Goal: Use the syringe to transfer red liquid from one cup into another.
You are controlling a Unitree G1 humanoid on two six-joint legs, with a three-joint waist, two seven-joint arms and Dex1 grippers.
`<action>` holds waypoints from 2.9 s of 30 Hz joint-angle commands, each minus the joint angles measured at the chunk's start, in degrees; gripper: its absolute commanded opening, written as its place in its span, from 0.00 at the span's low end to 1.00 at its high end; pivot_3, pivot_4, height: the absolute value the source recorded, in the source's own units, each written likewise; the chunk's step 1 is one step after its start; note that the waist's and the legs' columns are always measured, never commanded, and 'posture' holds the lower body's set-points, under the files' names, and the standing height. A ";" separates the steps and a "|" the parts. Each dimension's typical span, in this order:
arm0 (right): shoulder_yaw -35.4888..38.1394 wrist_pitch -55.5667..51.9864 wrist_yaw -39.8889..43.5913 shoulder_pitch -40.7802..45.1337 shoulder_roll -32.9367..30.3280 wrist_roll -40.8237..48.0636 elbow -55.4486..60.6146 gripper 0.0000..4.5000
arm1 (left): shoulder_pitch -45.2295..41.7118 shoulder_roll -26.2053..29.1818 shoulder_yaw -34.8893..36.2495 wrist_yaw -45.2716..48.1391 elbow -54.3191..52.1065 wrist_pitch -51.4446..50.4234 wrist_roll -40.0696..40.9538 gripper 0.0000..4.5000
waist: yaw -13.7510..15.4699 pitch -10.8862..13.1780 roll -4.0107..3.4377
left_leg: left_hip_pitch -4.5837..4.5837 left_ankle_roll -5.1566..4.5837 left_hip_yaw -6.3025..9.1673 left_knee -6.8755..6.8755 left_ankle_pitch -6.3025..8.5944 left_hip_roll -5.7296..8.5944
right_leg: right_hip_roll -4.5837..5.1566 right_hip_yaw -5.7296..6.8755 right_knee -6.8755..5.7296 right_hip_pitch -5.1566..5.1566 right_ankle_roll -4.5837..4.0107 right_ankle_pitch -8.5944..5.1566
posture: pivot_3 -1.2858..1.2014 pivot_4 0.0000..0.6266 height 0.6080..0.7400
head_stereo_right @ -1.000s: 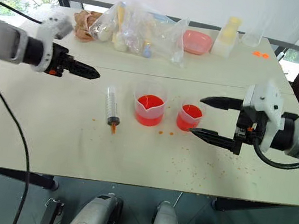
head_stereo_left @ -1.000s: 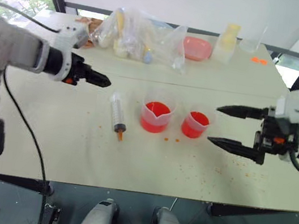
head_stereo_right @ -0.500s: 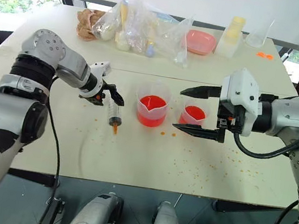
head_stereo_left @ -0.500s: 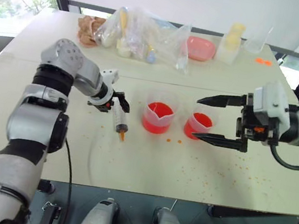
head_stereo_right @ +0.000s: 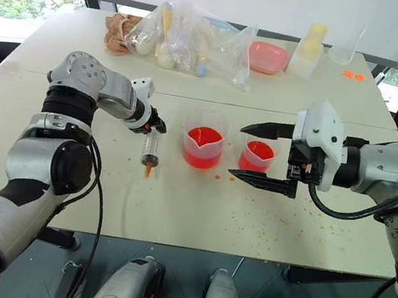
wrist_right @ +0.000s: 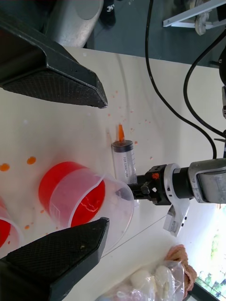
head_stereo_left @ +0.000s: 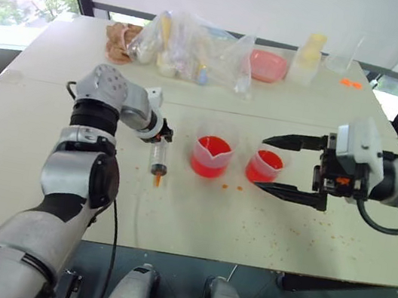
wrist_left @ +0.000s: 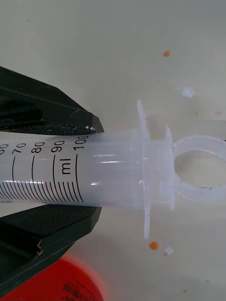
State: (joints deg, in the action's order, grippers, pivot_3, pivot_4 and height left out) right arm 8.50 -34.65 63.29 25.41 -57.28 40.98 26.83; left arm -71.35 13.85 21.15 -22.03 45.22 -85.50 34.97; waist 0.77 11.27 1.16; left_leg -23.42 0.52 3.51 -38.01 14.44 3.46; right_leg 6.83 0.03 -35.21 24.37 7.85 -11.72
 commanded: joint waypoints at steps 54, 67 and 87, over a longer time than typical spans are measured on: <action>-5.44 21.89 -21.44 15.55 22.01 -21.66 -16.61 0.75 | 23.84 1.18 -29.82 75.98 -37.52 63.25 -13.54 0.32 | -0.49 -0.04 -0.24 | -0.06 -0.13 -0.15 0.00 0.10 -0.06 | -0.13 -0.07 0.08 0.09 -0.05 0.02 | 0.52 0.24 1.00; -4.88 21.34 -20.89 16.58 22.66 -21.55 -16.55 0.00 | 24.48 -0.12 -29.93 74.23 -32.60 67.66 -16.45 0.32 | -0.45 -0.04 -0.24 | -0.05 -0.13 -0.15 0.00 0.10 -0.05 | -0.13 -0.07 0.08 0.09 -0.05 0.02 | 0.52 0.24 1.00; -0.88 22.92 -23.28 22.12 19.42 -22.81 -21.93 0.00 | 26.07 -0.81 -31.13 74.05 -30.02 70.64 -18.59 0.32 | -0.49 -0.04 -0.24 | -0.05 -0.13 -0.15 0.00 0.10 -0.05 | -0.13 -0.07 0.08 0.09 -0.05 0.02 | 0.52 0.24 1.00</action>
State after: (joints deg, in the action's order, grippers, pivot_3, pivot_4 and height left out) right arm 0.52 -13.60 43.30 43.22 -35.61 18.20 4.05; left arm -47.44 12.39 -8.22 50.74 14.84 -14.17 17.96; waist 0.27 11.23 0.92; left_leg -23.48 0.39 3.35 -38.01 14.54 3.41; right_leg 6.70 -0.04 -35.13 24.47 7.80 -11.70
